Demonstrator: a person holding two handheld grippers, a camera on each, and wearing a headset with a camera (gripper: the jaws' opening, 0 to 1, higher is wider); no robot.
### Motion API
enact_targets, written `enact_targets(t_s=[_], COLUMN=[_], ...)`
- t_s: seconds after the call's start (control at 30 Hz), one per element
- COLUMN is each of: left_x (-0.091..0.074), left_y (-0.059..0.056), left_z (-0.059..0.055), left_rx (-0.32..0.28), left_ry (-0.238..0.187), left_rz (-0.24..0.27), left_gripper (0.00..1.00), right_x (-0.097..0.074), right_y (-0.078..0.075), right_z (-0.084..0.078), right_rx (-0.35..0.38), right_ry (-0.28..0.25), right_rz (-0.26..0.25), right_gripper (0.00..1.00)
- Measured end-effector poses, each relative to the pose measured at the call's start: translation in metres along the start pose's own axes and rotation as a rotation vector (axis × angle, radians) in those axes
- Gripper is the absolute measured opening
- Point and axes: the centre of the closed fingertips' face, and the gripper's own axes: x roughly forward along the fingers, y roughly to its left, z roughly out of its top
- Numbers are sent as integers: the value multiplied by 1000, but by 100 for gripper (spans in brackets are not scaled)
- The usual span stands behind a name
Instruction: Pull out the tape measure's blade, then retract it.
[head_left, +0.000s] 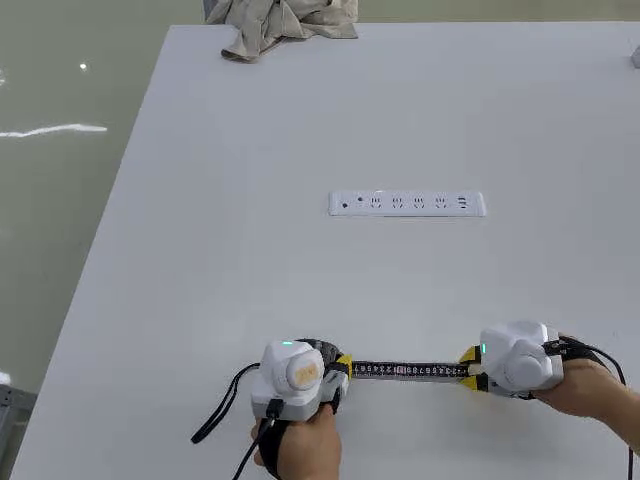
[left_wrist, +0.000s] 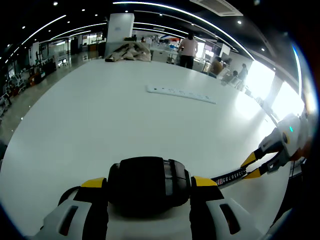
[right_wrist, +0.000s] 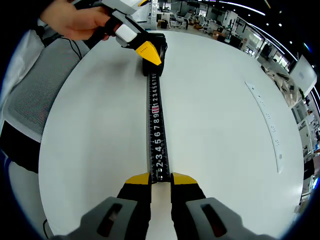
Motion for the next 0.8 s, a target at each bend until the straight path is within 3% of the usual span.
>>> enact_targets(t_s=[0.8], left_x=[-1], left_y=[0], left_z=[1], left_rx=[-1], left_ry=[6], left_rz=[-1], left_gripper=[64], right_x=[13], right_y=[1], right_z=[24], right_rx=[-6], right_ry=[-30], right_rz=[6], right_gripper=[14])
